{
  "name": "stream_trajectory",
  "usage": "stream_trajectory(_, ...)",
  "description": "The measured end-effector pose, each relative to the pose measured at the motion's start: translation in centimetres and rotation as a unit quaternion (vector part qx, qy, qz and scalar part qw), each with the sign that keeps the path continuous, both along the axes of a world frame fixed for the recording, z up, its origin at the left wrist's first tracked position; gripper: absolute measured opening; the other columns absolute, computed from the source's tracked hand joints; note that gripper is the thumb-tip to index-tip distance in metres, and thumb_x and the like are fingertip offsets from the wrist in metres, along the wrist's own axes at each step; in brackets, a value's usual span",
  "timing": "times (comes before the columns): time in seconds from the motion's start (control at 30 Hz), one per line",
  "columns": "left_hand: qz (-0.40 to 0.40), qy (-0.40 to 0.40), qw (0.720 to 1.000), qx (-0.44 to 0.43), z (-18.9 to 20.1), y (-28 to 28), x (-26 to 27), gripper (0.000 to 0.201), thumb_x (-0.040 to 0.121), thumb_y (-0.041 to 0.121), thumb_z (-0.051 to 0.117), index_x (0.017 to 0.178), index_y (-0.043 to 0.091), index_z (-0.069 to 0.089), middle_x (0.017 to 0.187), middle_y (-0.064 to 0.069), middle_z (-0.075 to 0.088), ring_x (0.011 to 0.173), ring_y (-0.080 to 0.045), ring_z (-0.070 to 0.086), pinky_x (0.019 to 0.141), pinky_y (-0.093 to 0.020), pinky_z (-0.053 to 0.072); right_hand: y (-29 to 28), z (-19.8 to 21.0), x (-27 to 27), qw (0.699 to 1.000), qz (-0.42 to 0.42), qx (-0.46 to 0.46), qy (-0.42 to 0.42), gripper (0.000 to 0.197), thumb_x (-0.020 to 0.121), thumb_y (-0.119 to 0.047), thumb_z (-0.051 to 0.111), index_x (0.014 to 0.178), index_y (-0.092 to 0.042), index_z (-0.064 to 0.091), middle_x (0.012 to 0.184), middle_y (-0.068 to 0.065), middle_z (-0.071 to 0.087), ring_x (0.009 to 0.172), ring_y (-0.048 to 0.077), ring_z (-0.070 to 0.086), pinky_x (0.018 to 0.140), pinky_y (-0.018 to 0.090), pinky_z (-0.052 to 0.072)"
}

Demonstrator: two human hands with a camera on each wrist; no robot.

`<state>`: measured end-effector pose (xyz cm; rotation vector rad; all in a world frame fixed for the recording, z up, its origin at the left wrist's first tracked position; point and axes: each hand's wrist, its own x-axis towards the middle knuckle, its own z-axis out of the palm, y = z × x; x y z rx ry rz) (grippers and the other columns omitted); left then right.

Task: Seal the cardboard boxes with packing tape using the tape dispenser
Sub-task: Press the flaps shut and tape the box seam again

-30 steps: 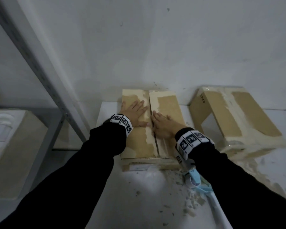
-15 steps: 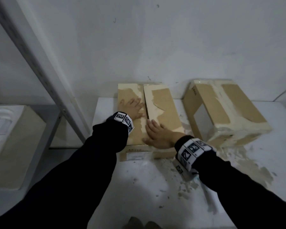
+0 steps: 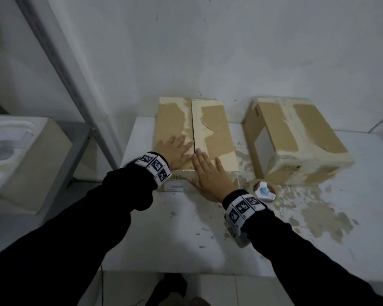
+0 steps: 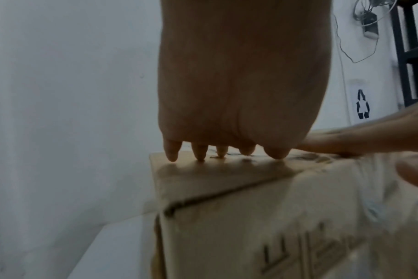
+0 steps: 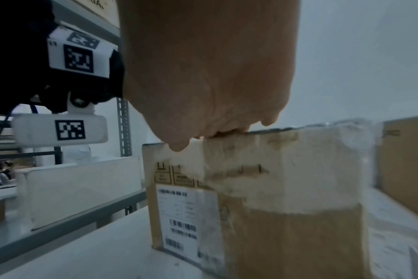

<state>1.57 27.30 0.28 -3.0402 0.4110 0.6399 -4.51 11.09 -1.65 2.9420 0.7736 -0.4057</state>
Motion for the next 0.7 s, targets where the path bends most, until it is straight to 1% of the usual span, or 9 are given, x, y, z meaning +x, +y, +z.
stream_trajectory(0.17, 0.039, -0.093, 0.995, -0.007, -1.4, -1.1, -2.5, 0.052, 0.1, 0.044, 0.015, 0.149, 0.03, 0.004, 0.159, 0.002, -0.002, 0.146, -0.026, 0.004, 0.114, -0.052, 0.015, -0.5, -0.6, 0.1, 1.0, 0.007, 0.018, -0.009, 0.071, 0.101, -0.05, 0.019, 0.152, -0.01, -0.01, 0.161, 0.006, -0.016, 0.15, 0.019, -0.009, 0.12, 0.051, -0.001)
stream_trajectory(0.27, 0.05, -0.133, 0.989, -0.043, -1.4, -1.7, -3.3, 0.051, 0.101, 0.039, 0.019, 0.149, 0.026, 0.01, 0.159, 0.0, 0.009, 0.145, -0.023, 0.012, 0.113, -0.049, 0.018, -1.4, 0.5, 0.0, 0.989, -0.017, 0.14, 0.043, 0.072, 0.101, -0.049, 0.025, 0.153, -0.012, -0.008, 0.162, 0.003, -0.015, 0.149, 0.016, -0.01, 0.119, 0.048, -0.005)
stream_trajectory(0.37, 0.04, -0.187, 0.976, -0.109, -1.7, -2.9, -4.4, 0.053, 0.1, 0.038, 0.027, 0.149, 0.021, 0.015, 0.156, -0.003, 0.019, 0.142, -0.021, 0.021, 0.111, -0.045, 0.021, -5.1, 0.9, 0.0, 0.942, -0.127, 0.311, -0.02, 0.07, 0.099, -0.046, 0.04, 0.154, -0.01, 0.014, 0.162, 0.007, 0.013, 0.149, 0.02, 0.012, 0.119, 0.041, 0.011)
stream_trajectory(0.43, 0.02, -0.211, 0.967, -0.139, -2.1, -3.9, -5.1, 0.055, 0.099, 0.04, 0.03, 0.148, 0.018, 0.018, 0.154, -0.005, 0.023, 0.141, -0.022, 0.024, 0.111, -0.044, 0.023, -8.9, 0.2, -0.2, 0.911, -0.248, 0.325, -0.057, 0.063, 0.094, -0.039, 0.053, 0.145, -0.006, 0.035, 0.149, 0.016, 0.037, 0.138, 0.03, 0.034, 0.11, 0.04, 0.029)
stream_trajectory(0.5, 0.001, -0.224, 0.959, -0.173, -2.3, -5.3, -5.8, 0.056, 0.098, 0.041, 0.035, 0.147, 0.016, 0.023, 0.152, -0.008, 0.025, 0.139, -0.024, 0.025, 0.113, -0.044, 0.023, -12.5, -0.8, -1.0, 0.865, -0.386, 0.318, -0.049, 0.059, 0.082, -0.039, 0.062, 0.127, -0.002, 0.05, 0.127, 0.022, 0.053, 0.118, 0.037, 0.051, 0.096, 0.045, 0.044)
stream_trajectory(0.57, -0.027, -0.236, 0.95, -0.203, -2.5, -6.9, -6.5, 0.055, 0.097, 0.037, 0.042, 0.145, 0.014, 0.028, 0.15, -0.011, 0.027, 0.138, -0.027, 0.027, 0.114, -0.043, 0.023, -14.8, -1.0, -2.8, 0.814, -0.479, 0.328, -0.02, 0.057, 0.07, -0.042, 0.068, 0.105, 0.003, 0.061, 0.107, 0.024, 0.063, 0.102, 0.037, 0.062, 0.085, 0.047, 0.051)
stream_trajectory(0.6, -0.042, -0.244, 0.945, -0.215, -2.7, -7.8, -6.9, 0.054, 0.096, 0.034, 0.045, 0.143, 0.013, 0.031, 0.149, -0.012, 0.029, 0.137, -0.028, 0.028, 0.114, -0.043, 0.023, -15.8, -1.6, -3.7, 0.8, -0.5, 0.331, -0.001, 0.056, 0.07, -0.041, 0.072, 0.1, 0.005, 0.063, 0.104, 0.024, 0.065, 0.101, 0.037, 0.063, 0.085, 0.046, 0.05)
stream_trajectory(0.63, -0.054, -0.251, 0.94, -0.225, -2.8, -8.6, -7.3, 0.053, 0.095, 0.031, 0.048, 0.142, 0.012, 0.033, 0.148, -0.012, 0.03, 0.137, -0.028, 0.029, 0.114, -0.042, 0.023, -16.5, -2.1, -4.5, 0.801, -0.509, 0.316, 0.021, 0.057, 0.072, -0.04, 0.075, 0.105, 0.004, 0.063, 0.108, 0.023, 0.065, 0.105, 0.036, 0.062, 0.089, 0.044, 0.048)
stream_trajectory(0.7, -0.073, -0.255, 0.936, -0.231, -3.2, -9.9, -8.0, 0.052, 0.094, 0.03, 0.049, 0.141, 0.013, 0.035, 0.147, -0.011, 0.03, 0.136, -0.027, 0.028, 0.115, -0.041, 0.022, -17.5, -3.9, -5.8, 0.811, -0.52, 0.258, 0.079, 0.089, 0.068, -0.048, 0.08, 0.137, -0.004, 0.046, 0.137, 0.019, 0.052, 0.126, 0.034, 0.049, 0.104, 0.044, 0.04)
